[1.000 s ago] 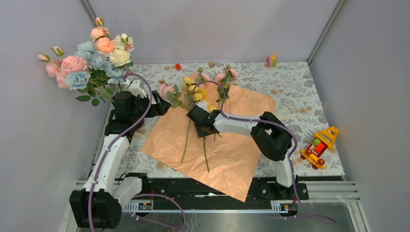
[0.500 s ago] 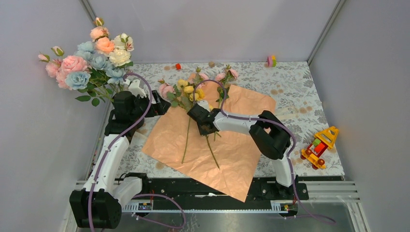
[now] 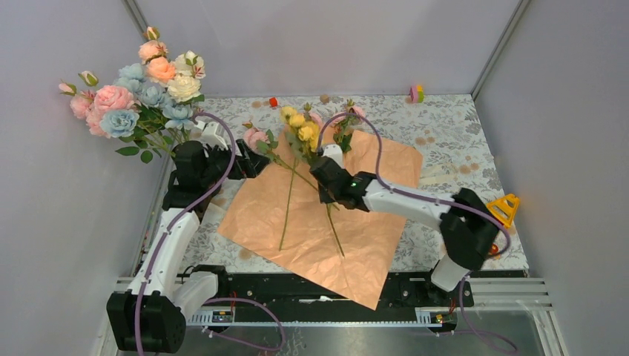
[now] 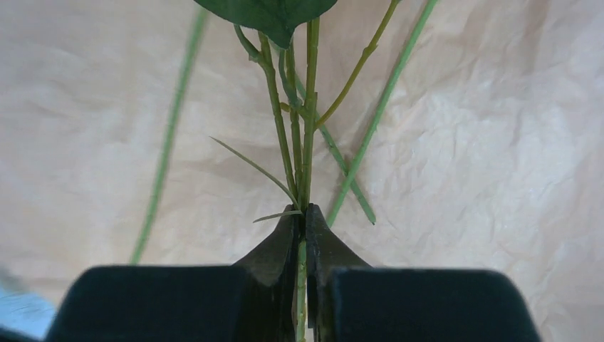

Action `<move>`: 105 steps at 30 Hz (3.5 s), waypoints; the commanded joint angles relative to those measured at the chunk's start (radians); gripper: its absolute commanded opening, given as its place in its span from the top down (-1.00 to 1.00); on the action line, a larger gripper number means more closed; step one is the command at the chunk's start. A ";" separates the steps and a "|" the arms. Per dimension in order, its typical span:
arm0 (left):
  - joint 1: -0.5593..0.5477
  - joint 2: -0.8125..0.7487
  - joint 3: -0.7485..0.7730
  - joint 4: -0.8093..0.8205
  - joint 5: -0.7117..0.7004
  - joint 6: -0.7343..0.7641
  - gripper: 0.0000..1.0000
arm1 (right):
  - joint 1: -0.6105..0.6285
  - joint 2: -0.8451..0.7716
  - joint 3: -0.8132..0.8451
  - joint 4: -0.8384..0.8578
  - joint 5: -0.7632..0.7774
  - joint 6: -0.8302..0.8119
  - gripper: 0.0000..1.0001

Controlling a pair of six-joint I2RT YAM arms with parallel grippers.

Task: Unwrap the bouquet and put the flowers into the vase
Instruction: Insert the fake flower into the vase, then pick up the fake flower from the wrapping paper, then insert the fake flower into the vase.

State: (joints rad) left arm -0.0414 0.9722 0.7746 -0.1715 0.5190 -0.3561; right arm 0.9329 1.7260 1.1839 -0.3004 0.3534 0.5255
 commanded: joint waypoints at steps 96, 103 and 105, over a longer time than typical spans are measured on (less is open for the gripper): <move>0.273 -0.130 0.418 0.153 -0.095 0.470 1.00 | -0.813 -0.733 -0.392 0.444 -0.560 -0.153 -0.99; 0.324 -0.122 0.399 0.213 -0.139 0.505 1.00 | -0.838 -0.734 -0.413 0.474 -0.592 -0.123 -0.99; 0.341 -0.111 0.400 0.223 -0.139 0.509 1.00 | -0.843 -0.738 -0.416 0.475 -0.593 -0.119 -0.99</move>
State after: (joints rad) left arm 0.2722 0.8501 1.1702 -0.0521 0.4221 0.1165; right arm 0.1028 1.0088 0.7769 0.1406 -0.2050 0.3931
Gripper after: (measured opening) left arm 0.073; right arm 0.993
